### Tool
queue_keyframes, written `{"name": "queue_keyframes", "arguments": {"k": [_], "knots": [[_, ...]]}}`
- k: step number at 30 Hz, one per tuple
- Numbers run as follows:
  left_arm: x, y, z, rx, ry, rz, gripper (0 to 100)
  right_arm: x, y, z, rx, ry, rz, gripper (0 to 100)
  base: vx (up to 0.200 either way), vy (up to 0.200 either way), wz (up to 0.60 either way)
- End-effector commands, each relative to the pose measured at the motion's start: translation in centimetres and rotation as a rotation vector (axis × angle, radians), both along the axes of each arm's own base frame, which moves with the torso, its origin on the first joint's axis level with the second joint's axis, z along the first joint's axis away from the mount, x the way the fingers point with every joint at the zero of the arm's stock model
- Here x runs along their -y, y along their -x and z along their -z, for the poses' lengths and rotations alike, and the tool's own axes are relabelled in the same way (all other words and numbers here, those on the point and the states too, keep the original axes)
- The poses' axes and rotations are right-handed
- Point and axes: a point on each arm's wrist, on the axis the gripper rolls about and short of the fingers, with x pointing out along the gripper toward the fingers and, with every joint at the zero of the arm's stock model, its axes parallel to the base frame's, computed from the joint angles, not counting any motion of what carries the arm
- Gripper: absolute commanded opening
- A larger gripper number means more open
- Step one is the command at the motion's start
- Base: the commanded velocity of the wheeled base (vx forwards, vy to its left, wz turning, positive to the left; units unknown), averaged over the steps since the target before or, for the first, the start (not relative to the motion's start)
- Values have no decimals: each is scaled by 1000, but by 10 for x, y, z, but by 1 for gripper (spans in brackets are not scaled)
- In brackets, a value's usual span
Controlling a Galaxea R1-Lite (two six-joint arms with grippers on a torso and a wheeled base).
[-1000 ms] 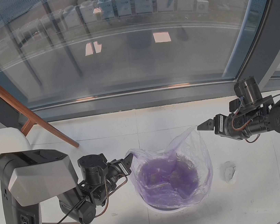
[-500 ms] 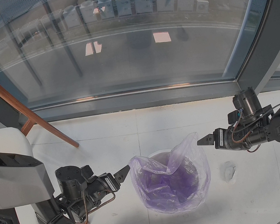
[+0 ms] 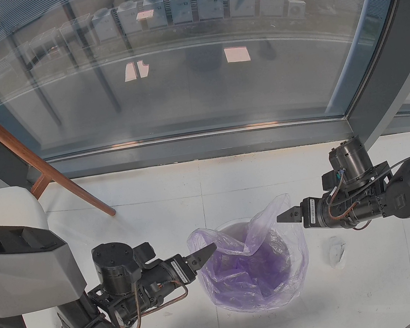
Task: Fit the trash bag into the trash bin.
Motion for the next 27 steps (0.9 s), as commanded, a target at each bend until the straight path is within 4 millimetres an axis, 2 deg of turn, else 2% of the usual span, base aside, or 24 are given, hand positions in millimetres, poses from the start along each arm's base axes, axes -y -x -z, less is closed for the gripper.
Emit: {"name": "queue_keyframes", "arguments": {"k": [1,7,11,17,24,25,27], "knots": [[19,-15,-10,-30,76,11,100,-12,-6,15,6,-5,-21,100,0,0,0],[28,-22,-3,-131,51,0,100,-24,-23,43,5,-4,-19,100,0,0,0],[37,-34,1,-124,64,-5,100,-31,-28,51,26,-15,-23,100,0,0,0],[47,-47,12,-137,81,-12,100,-42,-38,51,44,-57,6,100,0,0,0],[50,-53,27,-173,84,-24,100,-48,-45,48,59,-84,33,100,0,0,0],[50,-54,31,-172,80,-28,0,-48,-45,50,56,-77,41,100,0,0,0],[53,-59,31,-159,86,-42,0,-49,-46,56,53,-62,58,100,0,0,0]]}}
